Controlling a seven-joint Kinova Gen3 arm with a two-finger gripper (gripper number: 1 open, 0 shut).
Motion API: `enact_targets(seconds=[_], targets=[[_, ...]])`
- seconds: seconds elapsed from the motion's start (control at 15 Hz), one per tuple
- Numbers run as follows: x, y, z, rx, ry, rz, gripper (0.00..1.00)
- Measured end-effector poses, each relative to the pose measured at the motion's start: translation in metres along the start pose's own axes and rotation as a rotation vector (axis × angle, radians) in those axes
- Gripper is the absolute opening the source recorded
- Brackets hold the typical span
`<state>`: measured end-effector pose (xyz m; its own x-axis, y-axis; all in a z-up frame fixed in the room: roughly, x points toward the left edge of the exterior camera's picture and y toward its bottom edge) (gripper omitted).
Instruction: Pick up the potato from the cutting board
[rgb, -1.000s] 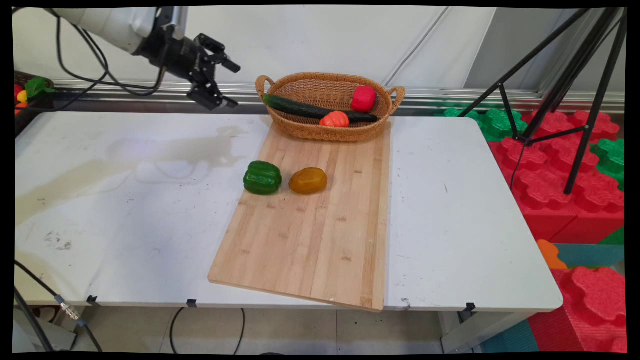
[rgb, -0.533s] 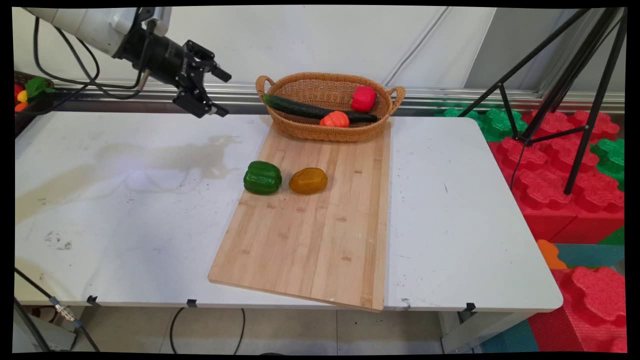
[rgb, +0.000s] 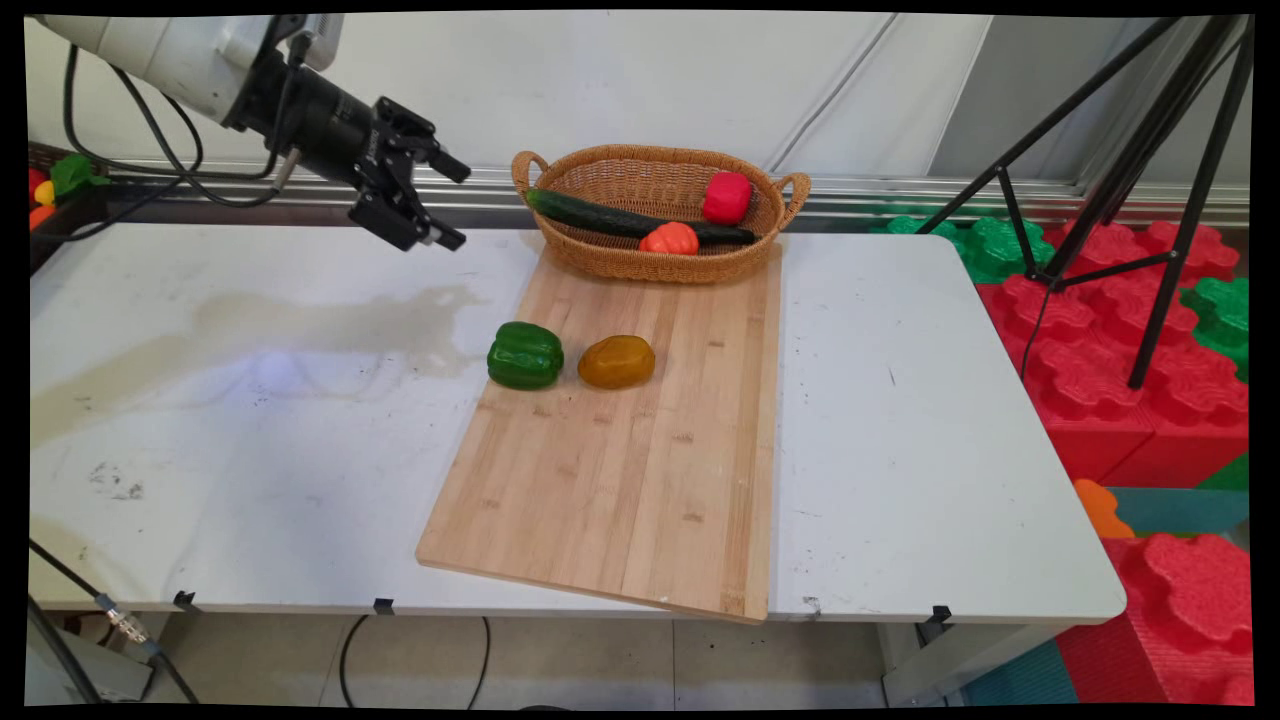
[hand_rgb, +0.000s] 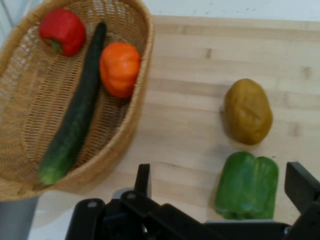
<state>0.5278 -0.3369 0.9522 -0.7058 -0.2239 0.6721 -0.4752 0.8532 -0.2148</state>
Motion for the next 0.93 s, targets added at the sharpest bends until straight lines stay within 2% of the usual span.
enact_targets(seconds=[0.4,0.93], targets=[[0.003,0.014,0.049,-0.067,-0.001,-0.027,1.0],[0.005,0.031,0.116,-0.108,-0.028,-0.067,1.0]])
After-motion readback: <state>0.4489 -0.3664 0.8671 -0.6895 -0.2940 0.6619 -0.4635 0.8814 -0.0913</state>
